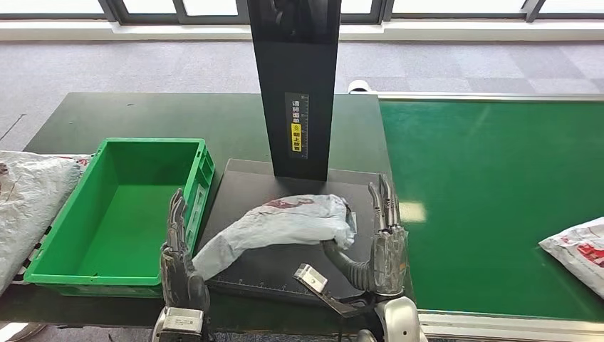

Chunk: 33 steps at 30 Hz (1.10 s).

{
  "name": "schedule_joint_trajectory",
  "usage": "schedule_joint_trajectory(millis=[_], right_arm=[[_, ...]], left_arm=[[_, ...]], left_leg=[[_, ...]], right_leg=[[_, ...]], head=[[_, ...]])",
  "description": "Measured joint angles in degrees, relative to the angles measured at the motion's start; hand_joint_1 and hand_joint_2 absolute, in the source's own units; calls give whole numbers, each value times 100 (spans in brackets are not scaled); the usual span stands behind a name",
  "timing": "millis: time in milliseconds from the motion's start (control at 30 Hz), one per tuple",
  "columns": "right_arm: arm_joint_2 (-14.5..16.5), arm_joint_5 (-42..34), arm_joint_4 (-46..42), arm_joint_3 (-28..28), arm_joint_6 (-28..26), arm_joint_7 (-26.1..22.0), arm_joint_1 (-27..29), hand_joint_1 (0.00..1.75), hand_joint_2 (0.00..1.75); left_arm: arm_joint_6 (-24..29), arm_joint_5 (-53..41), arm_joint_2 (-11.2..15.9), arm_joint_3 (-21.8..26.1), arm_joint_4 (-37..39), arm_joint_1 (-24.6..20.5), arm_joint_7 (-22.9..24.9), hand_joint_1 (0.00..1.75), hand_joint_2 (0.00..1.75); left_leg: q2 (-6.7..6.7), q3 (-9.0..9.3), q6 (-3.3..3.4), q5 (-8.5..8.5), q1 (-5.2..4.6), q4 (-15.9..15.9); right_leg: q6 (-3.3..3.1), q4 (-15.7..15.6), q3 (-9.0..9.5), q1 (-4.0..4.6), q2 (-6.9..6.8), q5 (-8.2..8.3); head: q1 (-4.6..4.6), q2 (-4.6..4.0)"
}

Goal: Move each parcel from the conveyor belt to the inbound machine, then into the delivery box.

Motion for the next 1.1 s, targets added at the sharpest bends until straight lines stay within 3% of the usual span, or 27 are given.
schedule_joint_trajectory(millis=[333,500,867,1000,1033,1100], right_arm=[[-9,177,700,-311,-120,760,-360,0,175],[-35,72,1017,-322,-239,626,-558,0,175],[-122,-159,953,-322,-344,377,-430,0,175],[-168,-397,619,-322,-359,143,-278,0,175],[-179,-523,499,-322,-335,42,-229,0,175],[-202,-950,237,-317,-205,-210,-116,0,175]], left_arm=[[297,-463,101,-389,299,-167,788,0,0],[73,-760,180,-604,546,-357,1080,0,0],[-209,-962,247,-842,991,-610,889,0,0],[-829,-1032,289,-895,1070,-633,851,0,175],[-993,-1130,307,-923,1094,-643,841,0,175],[-1179,-1455,341,-984,1157,-674,863,0,87]], left_leg=[[-1,-2,5,4,-1,1],[-2,-3,10,7,-2,3],[-2,-11,10,6,-4,3],[-3,-14,10,6,-5,3],[-3,-15,10,6,-5,3],[-3,-16,11,6,-6,3]], right_leg=[[3,0,-2,0,-1,2],[5,0,-2,-1,-2,4],[6,0,-11,-3,-2,4],[6,0,-13,-4,-3,4],[6,0,-13,-4,-3,3],[6,0,-14,-5,-3,3]], head=[[2,0],[1,0],[0,0],[0,0],[0,0],[0,0]])
